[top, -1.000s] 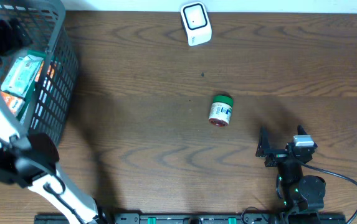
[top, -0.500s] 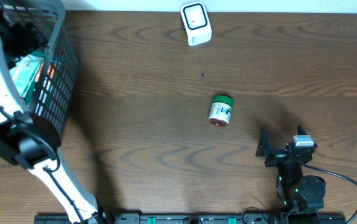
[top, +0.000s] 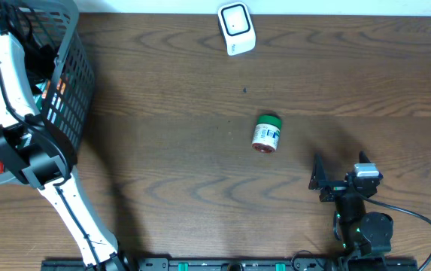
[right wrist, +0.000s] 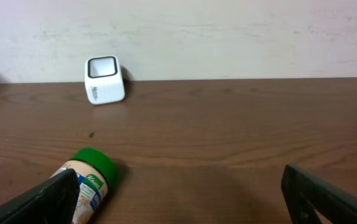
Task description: Scan the item barcode
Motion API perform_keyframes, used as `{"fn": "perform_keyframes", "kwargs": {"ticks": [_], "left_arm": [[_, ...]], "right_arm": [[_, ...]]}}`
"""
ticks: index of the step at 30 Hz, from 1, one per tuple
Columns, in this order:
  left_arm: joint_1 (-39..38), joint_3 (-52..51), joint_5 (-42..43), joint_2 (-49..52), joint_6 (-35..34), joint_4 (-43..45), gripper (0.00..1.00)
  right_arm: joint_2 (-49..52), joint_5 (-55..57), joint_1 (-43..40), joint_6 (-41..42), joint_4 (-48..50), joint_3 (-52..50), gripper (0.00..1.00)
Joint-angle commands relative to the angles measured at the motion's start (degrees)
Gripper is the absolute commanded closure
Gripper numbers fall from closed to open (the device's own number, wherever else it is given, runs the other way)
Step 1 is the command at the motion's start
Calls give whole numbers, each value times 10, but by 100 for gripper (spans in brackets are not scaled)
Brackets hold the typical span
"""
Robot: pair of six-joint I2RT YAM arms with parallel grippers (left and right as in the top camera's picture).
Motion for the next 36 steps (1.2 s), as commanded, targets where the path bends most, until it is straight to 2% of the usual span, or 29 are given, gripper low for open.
{"fn": "perform_keyframes", "kwargs": {"ticks": [1, 10, 18, 22, 23, 24, 25, 26, 29, 36], "left_arm": [[-4, 4, 5, 39, 16, -2, 0], [-5, 4, 6, 12, 18, -24, 0], [1, 7, 5, -137, 18, 14, 0], [6, 7, -26, -189, 1, 26, 0], [10, 7, -29, -202, 0, 2, 14], [13, 7, -29, -209, 1, -19, 58], [17, 7, -28, -218, 0, -51, 93], [23, 7, -22, -235, 0, -111, 93], [27, 7, -25, -261, 1, -192, 93], [31, -99, -31, -379, -2, -198, 93]], "right_arm": [[-1, 3, 4, 7, -2, 0, 1], [-1, 3, 4, 7, -2, 0, 1], [-1, 3, 4, 7, -2, 0, 1], [-1, 3, 4, 7, -2, 0, 1], [-1, 3, 4, 7, -2, 0, 1], [-1, 3, 4, 7, -2, 0, 1], [-1, 3, 4, 7, -2, 0, 1], [-1, 3, 4, 7, -2, 0, 1], [-1, 3, 4, 7, -2, 0, 1], [-1, 3, 4, 7, -2, 0, 1]]}}
